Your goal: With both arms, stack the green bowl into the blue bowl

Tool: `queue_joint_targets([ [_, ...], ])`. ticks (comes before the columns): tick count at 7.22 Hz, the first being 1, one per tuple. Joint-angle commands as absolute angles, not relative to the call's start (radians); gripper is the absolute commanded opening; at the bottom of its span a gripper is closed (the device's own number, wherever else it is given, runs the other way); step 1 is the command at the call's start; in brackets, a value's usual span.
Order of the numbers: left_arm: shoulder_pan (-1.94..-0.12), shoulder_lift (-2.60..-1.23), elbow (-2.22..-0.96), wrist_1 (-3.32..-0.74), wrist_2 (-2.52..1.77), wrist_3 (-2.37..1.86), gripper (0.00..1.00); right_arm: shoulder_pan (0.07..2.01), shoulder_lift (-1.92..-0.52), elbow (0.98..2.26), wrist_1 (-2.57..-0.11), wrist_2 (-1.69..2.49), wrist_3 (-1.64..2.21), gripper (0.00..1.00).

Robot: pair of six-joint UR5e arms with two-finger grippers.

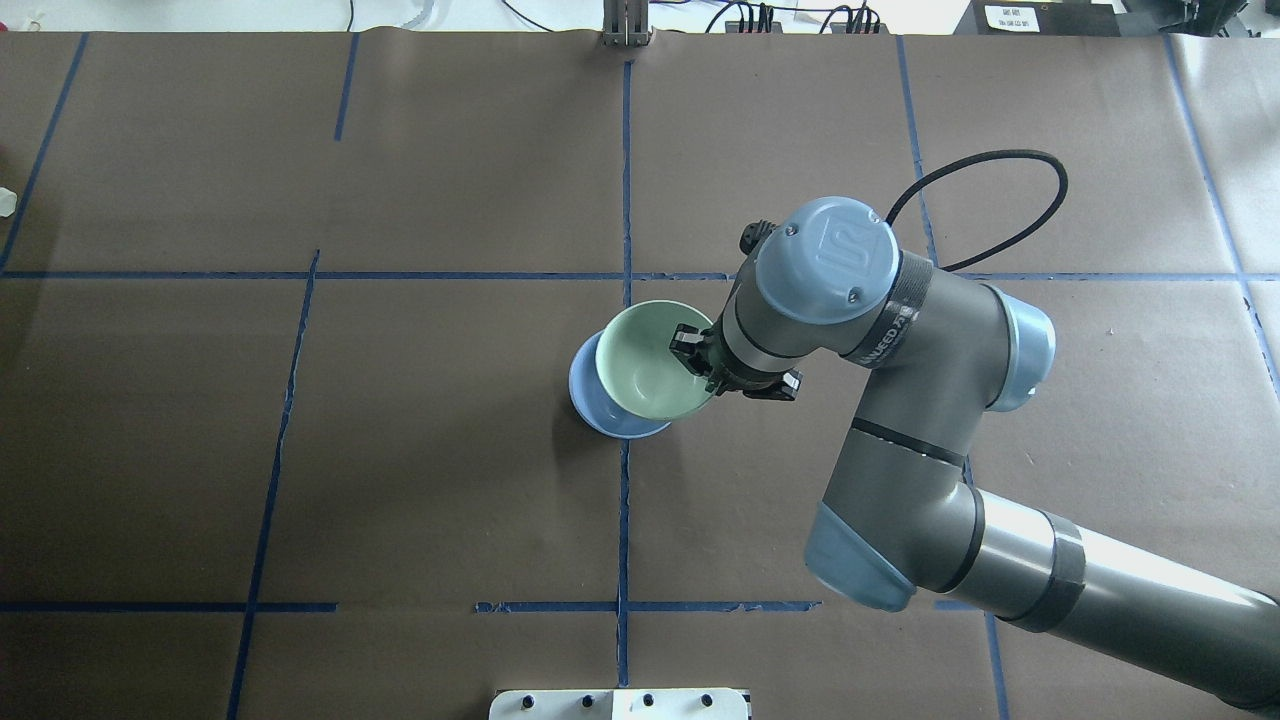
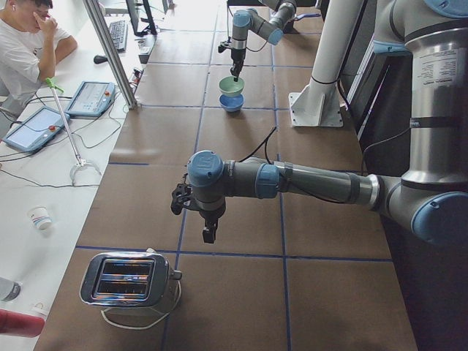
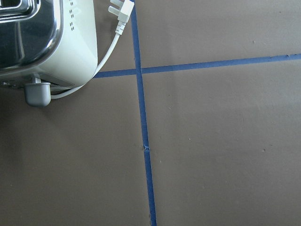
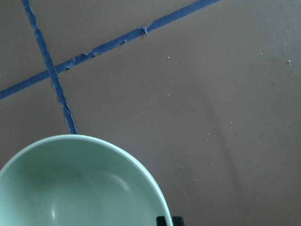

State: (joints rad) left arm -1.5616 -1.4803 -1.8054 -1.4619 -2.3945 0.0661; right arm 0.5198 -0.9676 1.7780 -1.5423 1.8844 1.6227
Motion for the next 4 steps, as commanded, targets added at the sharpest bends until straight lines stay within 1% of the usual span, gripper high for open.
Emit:
queue_joint_targets([
  [1,-1.562,-1.48,-1.805,-1.462,-2.395,0.066,1.0,0.494,-0.919,1.723,-1.54,1.856,1.663,0.02],
  [4,-1.56,-1.48,-1.807,-1.462,-2.396,0.063,1.0,0.494,-0.911,1.692,-1.536,1.85,1.66,0.04],
])
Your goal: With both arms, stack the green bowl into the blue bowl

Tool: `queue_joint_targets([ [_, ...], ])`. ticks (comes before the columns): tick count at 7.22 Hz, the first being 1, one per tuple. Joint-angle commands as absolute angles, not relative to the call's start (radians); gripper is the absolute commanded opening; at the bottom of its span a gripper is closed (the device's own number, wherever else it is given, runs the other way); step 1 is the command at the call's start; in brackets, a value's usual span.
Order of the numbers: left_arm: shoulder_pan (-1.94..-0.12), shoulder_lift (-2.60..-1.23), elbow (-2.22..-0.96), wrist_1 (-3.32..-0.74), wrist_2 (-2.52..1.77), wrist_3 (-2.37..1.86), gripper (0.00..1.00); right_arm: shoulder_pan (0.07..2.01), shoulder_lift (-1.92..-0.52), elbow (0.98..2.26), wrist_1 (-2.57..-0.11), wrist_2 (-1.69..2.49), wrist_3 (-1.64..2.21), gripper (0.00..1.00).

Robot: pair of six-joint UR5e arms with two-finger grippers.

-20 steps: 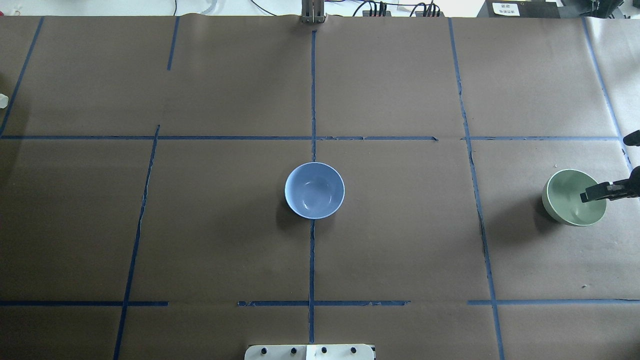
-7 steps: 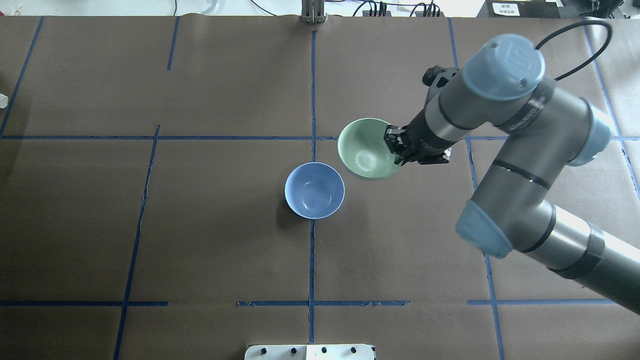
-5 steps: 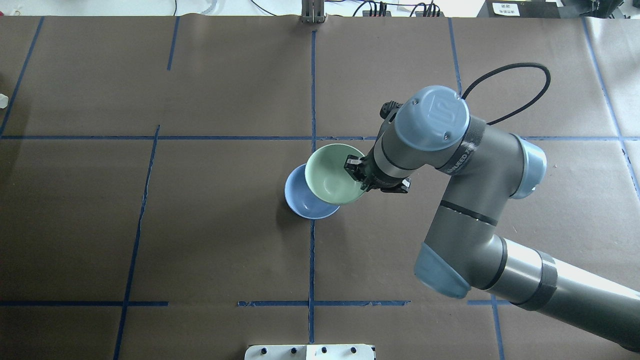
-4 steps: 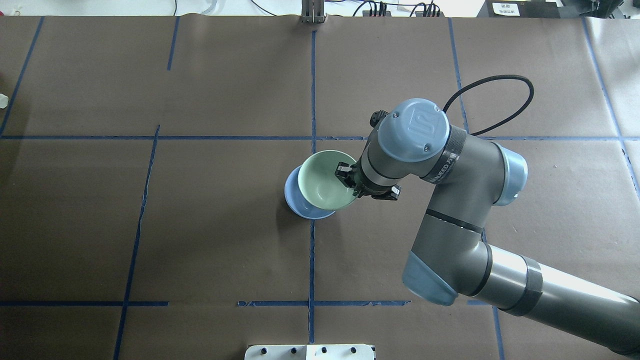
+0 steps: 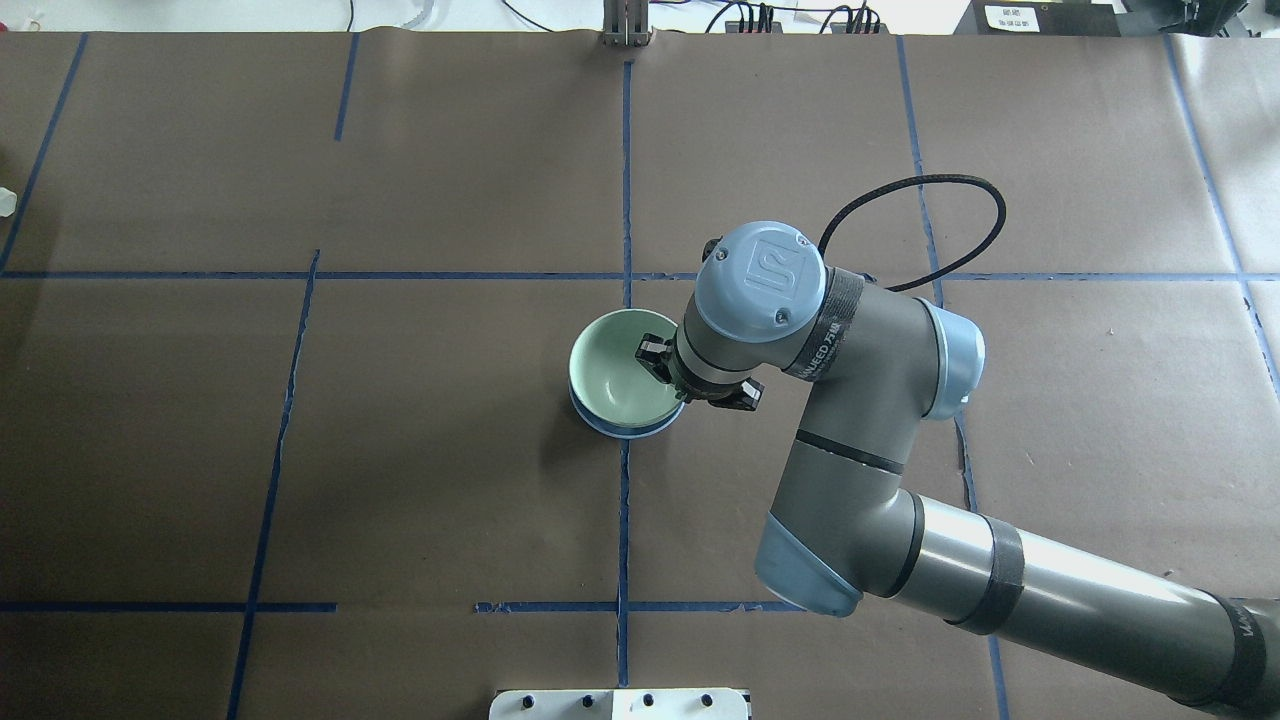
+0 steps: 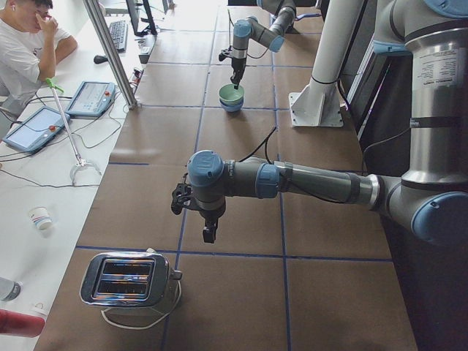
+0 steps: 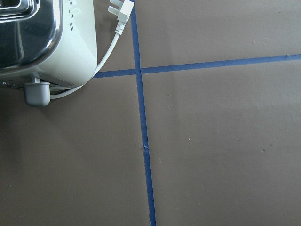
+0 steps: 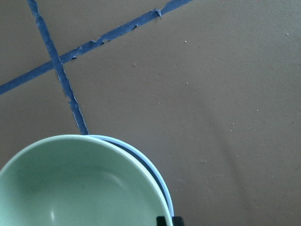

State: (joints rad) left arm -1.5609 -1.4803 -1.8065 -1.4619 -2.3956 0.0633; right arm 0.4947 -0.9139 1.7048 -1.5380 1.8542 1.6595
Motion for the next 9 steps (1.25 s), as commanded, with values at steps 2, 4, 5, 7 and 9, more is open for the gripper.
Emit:
queue_joint_targets([
  [2,-1.562,-1.482,-1.807,-1.462,-2.401,0.061,1.0,0.494,-0.911,1.663,-1.482,1.848,1.664,0.09],
  [4,-1.562,-1.482,-1.807,-1.462,-2.402,0.061,1.0,0.485,-0.911,1.657,-1.482,1.848,1.666,0.17],
  [5,-1.56,-1.482,-1.806,-1.462,-2.402,0.061,1.0,0.479,-0.911,1.657,-1.482,1.848,1.664,0.19],
  [7,-1.56,-1.482,-1.805,-1.462,-2.402,0.061,1.0,0.472,-0.913,1.657,-1.482,1.848,1.66,0.54],
  [9,-1.56,-1.482,-1.805,-1.462,-2.402,0.06,1.0,0.509,-0.914,1.698,-1.491,1.873,1.61,1.0],
])
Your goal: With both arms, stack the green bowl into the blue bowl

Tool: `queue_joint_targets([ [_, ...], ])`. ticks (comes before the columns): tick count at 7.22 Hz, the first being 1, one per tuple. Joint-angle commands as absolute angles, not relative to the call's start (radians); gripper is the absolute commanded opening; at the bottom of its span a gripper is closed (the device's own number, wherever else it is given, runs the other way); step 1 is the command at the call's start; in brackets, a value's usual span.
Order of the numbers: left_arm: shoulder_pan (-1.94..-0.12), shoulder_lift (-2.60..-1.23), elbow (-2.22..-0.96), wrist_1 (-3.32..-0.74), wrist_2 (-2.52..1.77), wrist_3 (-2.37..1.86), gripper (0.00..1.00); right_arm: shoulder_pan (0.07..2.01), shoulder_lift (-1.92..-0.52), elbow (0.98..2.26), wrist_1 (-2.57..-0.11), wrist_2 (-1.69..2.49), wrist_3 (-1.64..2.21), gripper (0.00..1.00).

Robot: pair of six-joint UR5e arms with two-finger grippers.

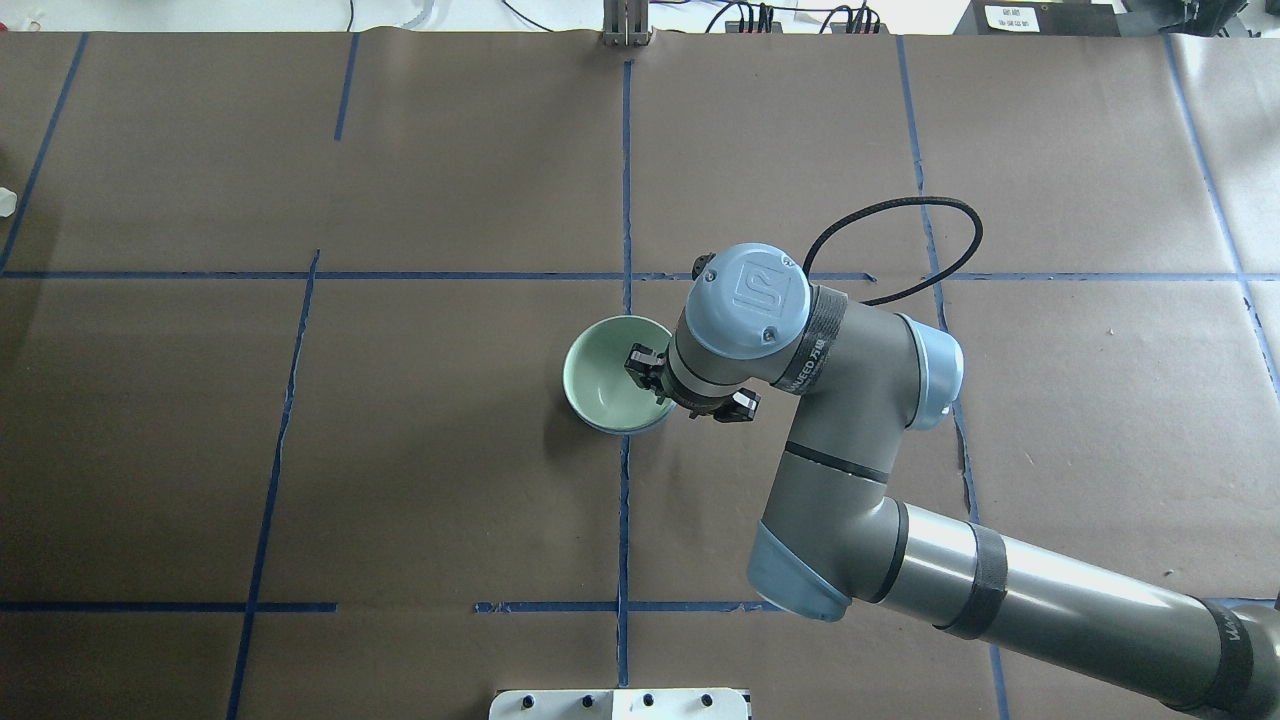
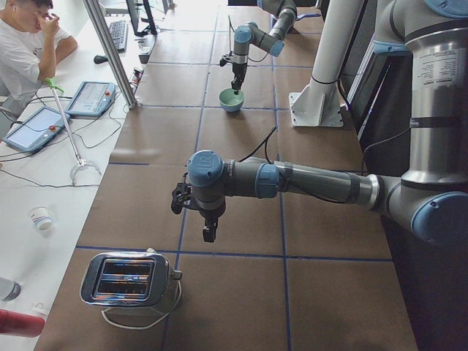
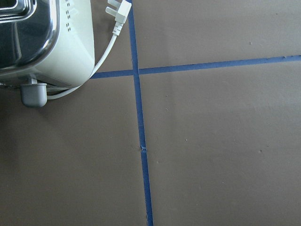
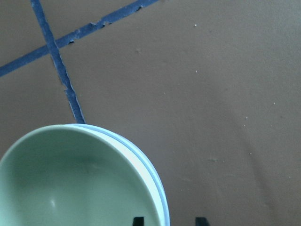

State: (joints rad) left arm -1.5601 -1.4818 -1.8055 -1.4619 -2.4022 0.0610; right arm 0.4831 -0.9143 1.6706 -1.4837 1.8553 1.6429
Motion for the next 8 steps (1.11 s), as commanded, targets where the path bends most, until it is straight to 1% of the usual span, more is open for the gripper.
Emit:
queue_joint_targets([
  [1,-1.56,-1.482,-1.805,-1.462,-2.401,0.054,1.0,0.552,-0.919,1.71,-1.494,1.931,1.583,1.0],
  [2,-1.56,-1.482,-1.805,-1.46,-2.402,0.052,1.0,0.593,-0.928,1.71,-1.496,1.96,1.539,1.0],
  [3,-1.56,-1.482,-1.804,-1.46,-2.401,0.052,1.0,0.645,-0.939,1.713,-1.569,1.991,1.454,1.0],
  [4,-1.559,-1.482,-1.799,-1.457,-2.399,0.051,1.0,0.729,-0.946,1.718,-1.662,2.037,1.281,1.0],
  [6,-1.551,-1.477,-1.781,-1.457,-2.388,0.006,1.0,0.968,-1.099,1.749,-1.7,2.188,0.848,1.0],
  [8,-1.543,-1.463,-1.781,-1.457,-2.338,0.008,1.0,1.208,-1.304,1.741,-1.707,2.243,0.358,1.0],
])
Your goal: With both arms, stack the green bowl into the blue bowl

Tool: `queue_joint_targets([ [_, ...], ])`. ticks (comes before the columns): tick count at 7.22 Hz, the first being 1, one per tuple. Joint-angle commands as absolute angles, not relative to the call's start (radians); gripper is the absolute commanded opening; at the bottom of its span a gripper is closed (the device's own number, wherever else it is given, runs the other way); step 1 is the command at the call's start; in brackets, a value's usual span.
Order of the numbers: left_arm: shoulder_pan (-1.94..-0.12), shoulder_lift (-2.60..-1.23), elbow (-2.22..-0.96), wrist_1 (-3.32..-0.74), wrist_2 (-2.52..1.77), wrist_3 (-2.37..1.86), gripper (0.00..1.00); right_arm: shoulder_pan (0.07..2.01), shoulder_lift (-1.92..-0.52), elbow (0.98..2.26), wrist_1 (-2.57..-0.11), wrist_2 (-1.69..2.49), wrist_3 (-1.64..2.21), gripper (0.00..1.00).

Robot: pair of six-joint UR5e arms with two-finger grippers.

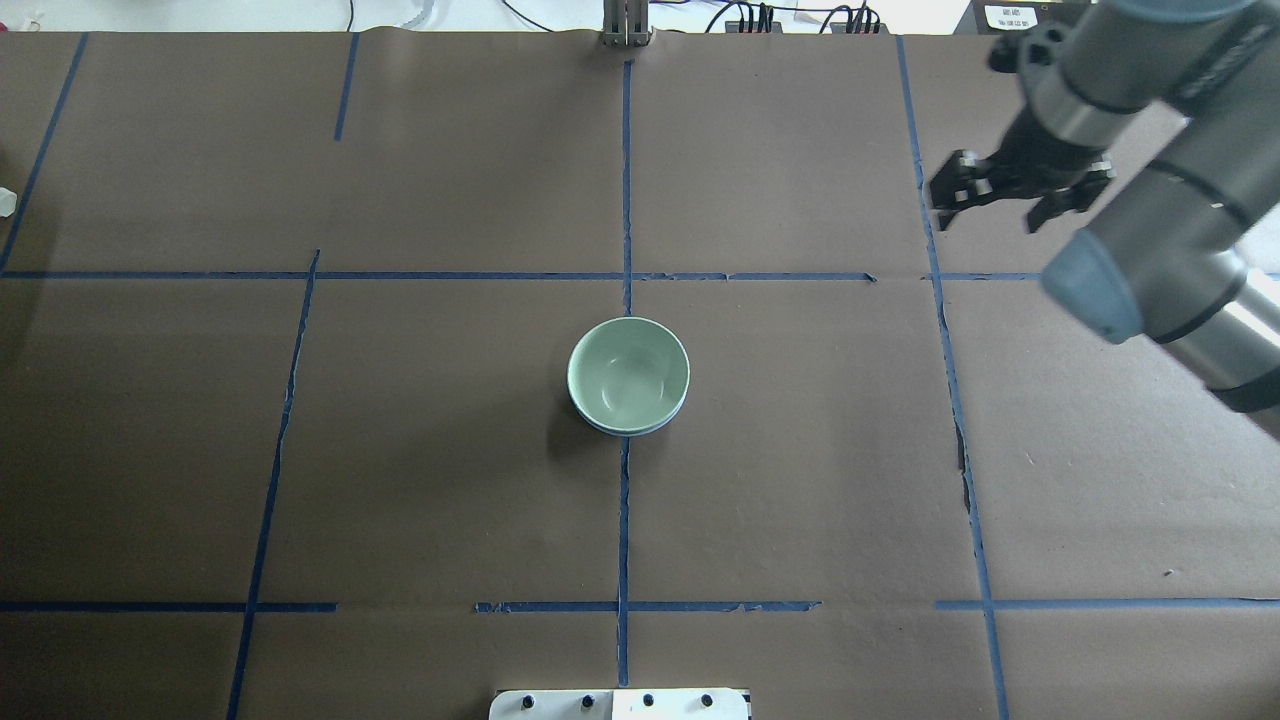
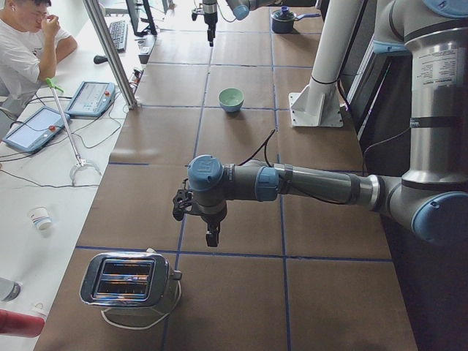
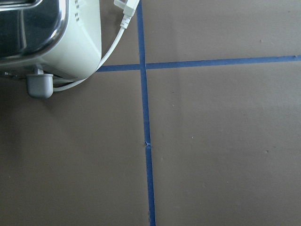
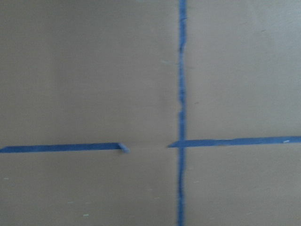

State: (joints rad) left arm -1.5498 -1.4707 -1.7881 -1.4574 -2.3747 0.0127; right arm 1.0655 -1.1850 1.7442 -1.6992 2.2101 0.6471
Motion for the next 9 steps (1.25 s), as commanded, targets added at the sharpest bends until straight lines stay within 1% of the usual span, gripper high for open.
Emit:
queue_joint_targets([
  [1,-1.533,-1.463,-1.782,-1.46,-2.248,0.009,1.0,1.306,-1.369,1.721,-1.732,2.25,0.145,1.0],
  [2,-1.532,-1.463,-1.787,-1.491,-2.247,0.008,1.0,1.386,-1.44,1.701,-1.741,2.297,-0.029,1.0],
  [3,-1.532,-1.463,-1.786,-1.485,-2.252,0.008,1.0,1.449,-1.516,1.697,-1.735,2.309,-0.125,1.0],
  [5,-1.534,-1.416,-1.822,-1.483,-2.255,-0.001,1.0,1.523,-1.612,1.681,-1.73,2.306,-0.211,1.0],
  [7,-1.534,-1.411,-1.819,-1.486,-2.363,-0.002,1.0,1.525,-1.646,1.678,-1.718,2.304,-0.201,1.0],
  [9,-1.534,-1.391,-1.822,-1.497,-2.364,0.008,1.0,1.525,-1.647,1.678,-1.718,2.304,-0.201,1.0],
])
